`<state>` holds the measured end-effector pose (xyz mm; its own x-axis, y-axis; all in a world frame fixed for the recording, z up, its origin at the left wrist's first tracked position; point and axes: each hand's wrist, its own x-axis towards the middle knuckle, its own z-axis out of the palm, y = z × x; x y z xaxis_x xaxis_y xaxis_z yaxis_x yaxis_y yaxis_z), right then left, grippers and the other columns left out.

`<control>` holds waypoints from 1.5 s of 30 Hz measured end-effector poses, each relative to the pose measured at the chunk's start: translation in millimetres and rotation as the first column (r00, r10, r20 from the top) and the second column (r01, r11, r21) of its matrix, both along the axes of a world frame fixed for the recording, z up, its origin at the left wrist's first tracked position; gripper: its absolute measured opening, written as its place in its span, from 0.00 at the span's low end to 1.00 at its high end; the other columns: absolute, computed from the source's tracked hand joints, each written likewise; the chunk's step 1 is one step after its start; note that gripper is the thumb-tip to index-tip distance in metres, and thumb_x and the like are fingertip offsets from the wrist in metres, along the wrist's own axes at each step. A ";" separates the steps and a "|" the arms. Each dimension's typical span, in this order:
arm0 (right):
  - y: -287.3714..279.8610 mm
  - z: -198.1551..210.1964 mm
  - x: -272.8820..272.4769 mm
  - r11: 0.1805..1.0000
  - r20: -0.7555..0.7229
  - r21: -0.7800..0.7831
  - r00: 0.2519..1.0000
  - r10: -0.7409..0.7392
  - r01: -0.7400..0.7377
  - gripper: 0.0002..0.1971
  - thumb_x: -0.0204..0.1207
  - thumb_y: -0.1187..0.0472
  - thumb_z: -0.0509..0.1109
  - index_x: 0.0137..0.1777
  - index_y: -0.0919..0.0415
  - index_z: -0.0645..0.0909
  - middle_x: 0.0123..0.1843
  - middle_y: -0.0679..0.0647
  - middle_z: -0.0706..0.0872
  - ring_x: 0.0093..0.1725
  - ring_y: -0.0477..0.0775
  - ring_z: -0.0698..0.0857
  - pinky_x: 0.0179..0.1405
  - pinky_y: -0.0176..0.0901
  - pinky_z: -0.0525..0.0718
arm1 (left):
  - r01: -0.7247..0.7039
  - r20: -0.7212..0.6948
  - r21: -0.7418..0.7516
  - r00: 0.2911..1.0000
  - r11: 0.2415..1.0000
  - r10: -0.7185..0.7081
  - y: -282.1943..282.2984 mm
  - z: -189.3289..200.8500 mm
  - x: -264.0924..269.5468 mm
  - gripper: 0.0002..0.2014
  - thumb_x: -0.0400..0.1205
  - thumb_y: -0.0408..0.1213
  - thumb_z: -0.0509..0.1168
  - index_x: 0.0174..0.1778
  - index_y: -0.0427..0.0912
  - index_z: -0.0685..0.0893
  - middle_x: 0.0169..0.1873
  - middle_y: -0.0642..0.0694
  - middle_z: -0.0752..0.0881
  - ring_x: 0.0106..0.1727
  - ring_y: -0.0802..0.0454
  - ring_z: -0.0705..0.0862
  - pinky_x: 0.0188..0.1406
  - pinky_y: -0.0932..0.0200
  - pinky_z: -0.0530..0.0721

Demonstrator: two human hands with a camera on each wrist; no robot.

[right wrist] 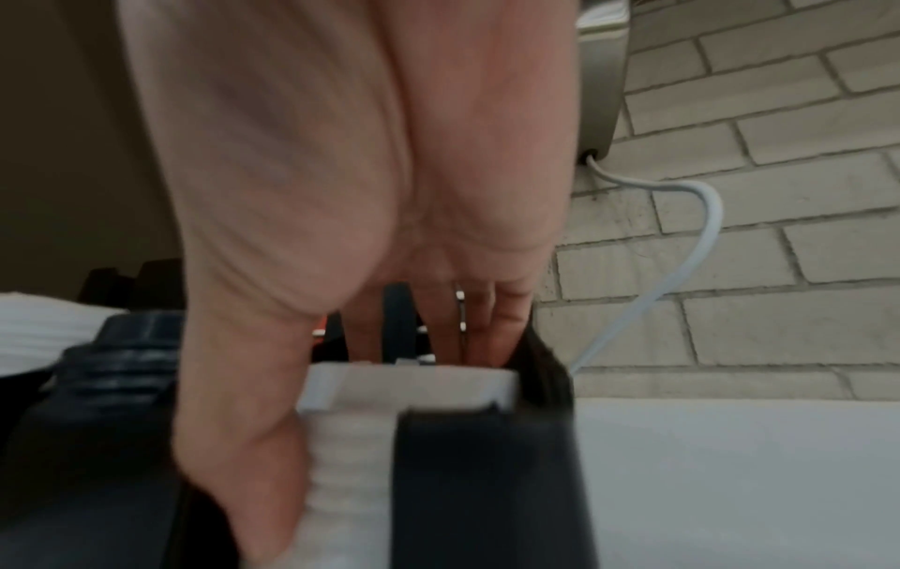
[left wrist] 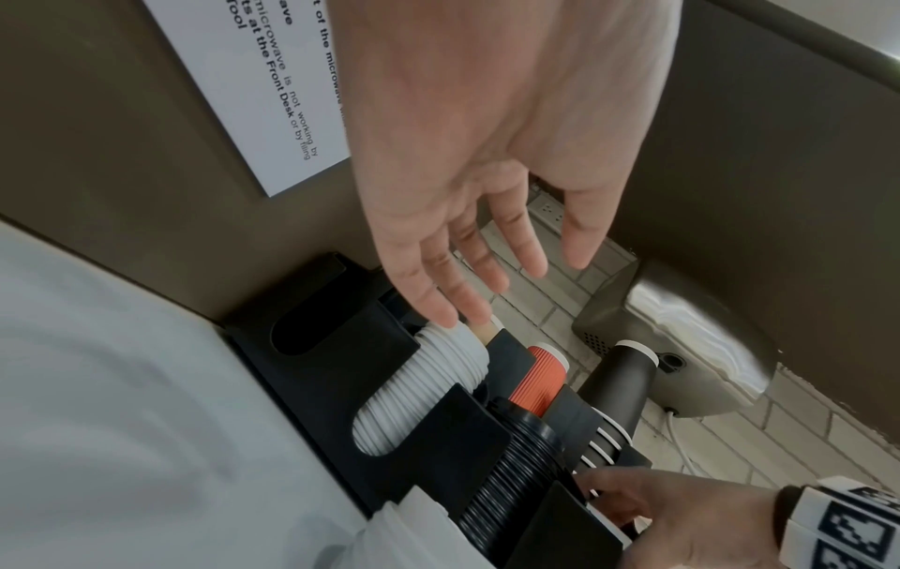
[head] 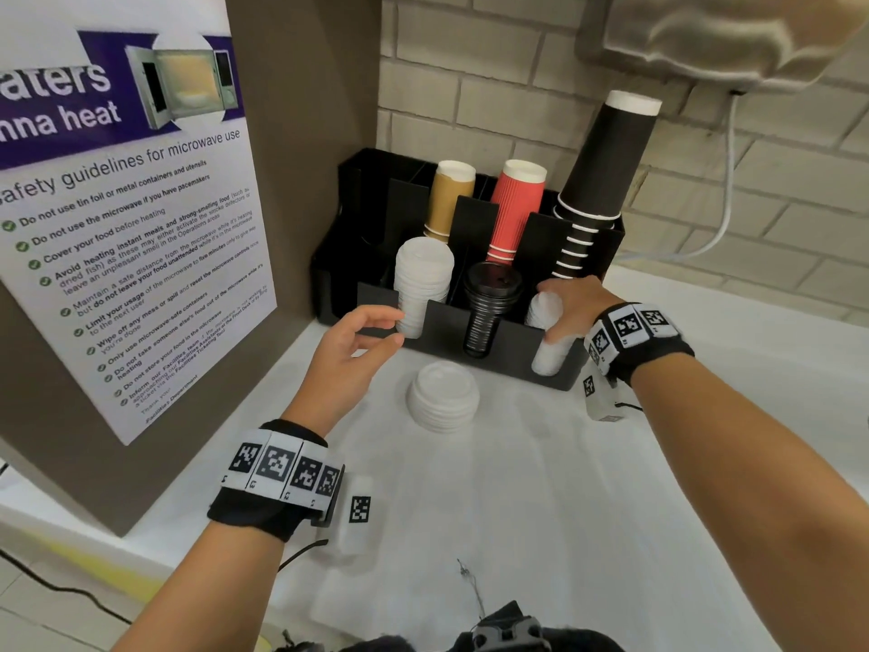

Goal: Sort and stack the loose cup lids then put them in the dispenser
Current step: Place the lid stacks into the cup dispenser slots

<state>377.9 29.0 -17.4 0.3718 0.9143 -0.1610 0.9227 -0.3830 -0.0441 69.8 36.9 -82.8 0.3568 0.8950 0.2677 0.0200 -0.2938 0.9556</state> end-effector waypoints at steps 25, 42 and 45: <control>0.7 -43.3 -115.2 0.849 -0.228 -0.201 0.866 0.444 -0.488 0.43 0.65 0.41 0.79 0.79 0.45 0.63 0.71 0.55 0.71 0.71 0.58 0.69 0.72 0.54 0.73 | 0.017 0.028 -0.055 0.999 0.998 -0.016 4.3 -11.9 5.6 0.12 0.82 0.34 0.68 0.52 0.60 0.85 0.45 0.67 0.86 0.47 0.56 0.83 0.52 0.55 0.82; -16.3 -18.9 -107.7 0.893 -0.620 0.320 0.642 0.451 -0.318 0.32 0.64 0.55 0.83 0.68 0.44 0.76 0.62 0.45 0.81 0.61 0.46 0.80 0.62 0.41 0.80 | 0.205 -0.028 -0.180 0.977 0.962 -0.213 -3.8 -17.8 9.4 0.46 0.66 0.43 0.81 0.77 0.68 0.65 0.74 0.60 0.71 0.72 0.54 0.75 0.61 0.63 0.78; -30.2 -7.8 -116.0 0.895 -0.762 0.378 0.470 0.446 -0.235 0.31 0.67 0.60 0.81 0.69 0.46 0.76 0.62 0.54 0.83 0.61 0.51 0.84 0.62 0.50 0.84 | 0.254 0.083 -0.105 0.966 0.962 -0.246 -7.6 -13.5 18.8 0.52 0.65 0.44 0.80 0.83 0.63 0.59 0.80 0.54 0.69 0.75 0.59 0.74 0.66 0.63 0.79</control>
